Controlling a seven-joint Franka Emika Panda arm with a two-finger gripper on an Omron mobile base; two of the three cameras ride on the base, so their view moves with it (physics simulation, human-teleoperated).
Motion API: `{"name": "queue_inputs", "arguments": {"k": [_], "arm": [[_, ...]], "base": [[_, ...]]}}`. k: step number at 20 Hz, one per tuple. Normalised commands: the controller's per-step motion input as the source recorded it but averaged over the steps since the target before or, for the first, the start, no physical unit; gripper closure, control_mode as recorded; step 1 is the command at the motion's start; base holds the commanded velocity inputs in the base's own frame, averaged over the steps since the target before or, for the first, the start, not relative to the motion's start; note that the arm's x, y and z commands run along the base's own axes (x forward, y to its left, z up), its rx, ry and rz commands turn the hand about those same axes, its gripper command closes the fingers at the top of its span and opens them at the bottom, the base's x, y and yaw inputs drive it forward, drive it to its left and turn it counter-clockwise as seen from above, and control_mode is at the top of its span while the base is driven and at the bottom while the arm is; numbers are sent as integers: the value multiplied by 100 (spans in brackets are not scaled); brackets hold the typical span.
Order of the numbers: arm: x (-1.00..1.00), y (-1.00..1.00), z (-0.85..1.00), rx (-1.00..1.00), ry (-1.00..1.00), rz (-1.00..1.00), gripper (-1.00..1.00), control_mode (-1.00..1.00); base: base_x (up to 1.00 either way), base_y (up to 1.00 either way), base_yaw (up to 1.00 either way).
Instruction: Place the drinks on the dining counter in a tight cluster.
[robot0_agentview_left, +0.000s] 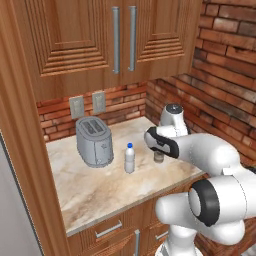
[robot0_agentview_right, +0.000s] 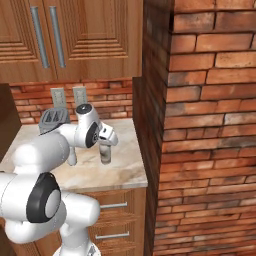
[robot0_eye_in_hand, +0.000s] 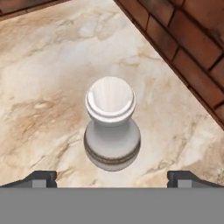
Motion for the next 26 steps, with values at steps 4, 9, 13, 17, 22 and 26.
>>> {"name": "queue_inputs", "arguments": {"k": [4, 9, 13, 17, 22, 26], "arm": [[33, 0, -1, 0, 0, 0, -100, -100], [31, 0, 0, 0, 0, 0, -100, -100], [5, 0, -5, 0, 0, 0, -100, -100], [1, 0, -11, 0, 0, 0, -100, -100], [0, 0, -9, 0, 0, 0, -100, -100], [0, 0, -9, 0, -1, 0, -100, -100]], "base": [[0, 0, 0], [0, 0, 0], [0, 0, 0], [0, 0, 0], [0, 0, 0], [0, 0, 0]]}}
